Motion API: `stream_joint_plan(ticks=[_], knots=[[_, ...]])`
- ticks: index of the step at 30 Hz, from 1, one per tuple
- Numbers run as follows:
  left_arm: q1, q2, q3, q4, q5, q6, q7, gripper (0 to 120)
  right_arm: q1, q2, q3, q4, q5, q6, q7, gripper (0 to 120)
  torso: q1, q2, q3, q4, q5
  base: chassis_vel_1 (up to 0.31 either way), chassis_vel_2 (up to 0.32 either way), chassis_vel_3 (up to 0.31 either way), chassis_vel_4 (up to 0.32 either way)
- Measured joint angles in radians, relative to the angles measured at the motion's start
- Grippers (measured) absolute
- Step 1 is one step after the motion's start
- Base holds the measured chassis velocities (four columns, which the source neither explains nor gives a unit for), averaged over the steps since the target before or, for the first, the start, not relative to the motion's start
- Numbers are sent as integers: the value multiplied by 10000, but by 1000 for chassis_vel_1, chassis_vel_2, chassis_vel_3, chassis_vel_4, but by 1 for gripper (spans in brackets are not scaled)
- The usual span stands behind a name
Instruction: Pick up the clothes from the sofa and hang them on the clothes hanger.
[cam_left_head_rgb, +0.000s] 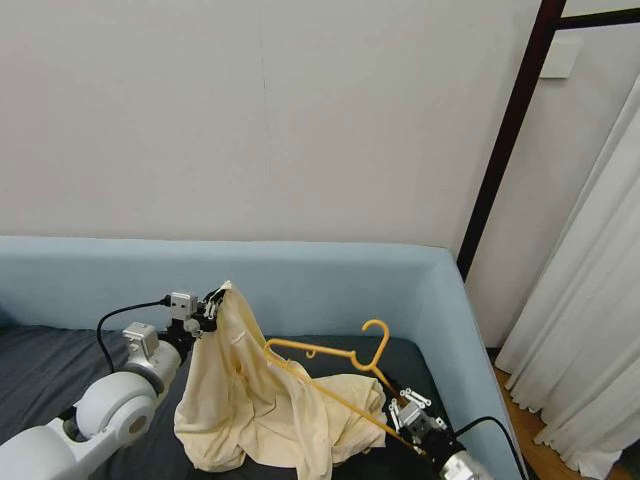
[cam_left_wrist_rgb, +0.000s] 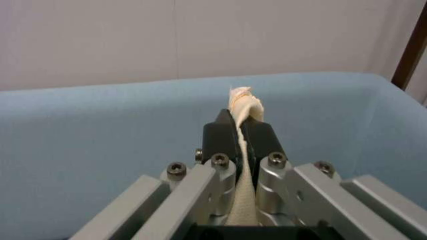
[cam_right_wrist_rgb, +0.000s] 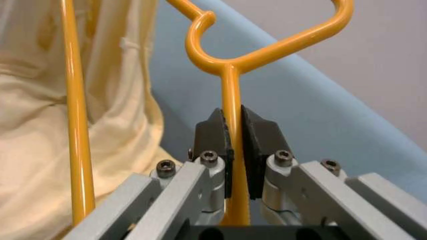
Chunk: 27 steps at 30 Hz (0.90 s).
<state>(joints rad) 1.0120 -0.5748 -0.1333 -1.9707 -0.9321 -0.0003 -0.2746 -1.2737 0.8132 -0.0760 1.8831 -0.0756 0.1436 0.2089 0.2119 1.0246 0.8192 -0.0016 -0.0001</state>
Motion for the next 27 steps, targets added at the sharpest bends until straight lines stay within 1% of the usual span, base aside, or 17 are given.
stream_joint_plan(ticks=[4,8,11,18,24,27], knots=[[273,-98,-25,-140,138,1,-2,0,151,220,-370,-149,-108,-52,-6,4,0,0,0,1,-2,0,0,0,0],[685,-92,-176,-383,237,-9,20,0,694,487,-745,-501,101,-217,76,4,1,0,0,1,-1,0,0,0,0],[890,-56,-264,-448,363,-37,64,0,964,579,-916,-574,366,-339,137,4,1,0,0,4,0,0,0,0,0],[1094,-120,-208,-536,516,-51,81,0,1413,762,-1158,-872,506,-383,163,4,1,-1,0,0,0,0,0,0,0],[994,-205,248,-557,644,-43,89,0,1813,805,-1449,-921,701,-398,180,4,1,-1,0,1,0,0,0,0,0],[571,-206,721,-570,668,-4,76,0,2154,756,-1800,-993,811,-434,211,4,1,-2,1,2,-1,0,0,0,0]])
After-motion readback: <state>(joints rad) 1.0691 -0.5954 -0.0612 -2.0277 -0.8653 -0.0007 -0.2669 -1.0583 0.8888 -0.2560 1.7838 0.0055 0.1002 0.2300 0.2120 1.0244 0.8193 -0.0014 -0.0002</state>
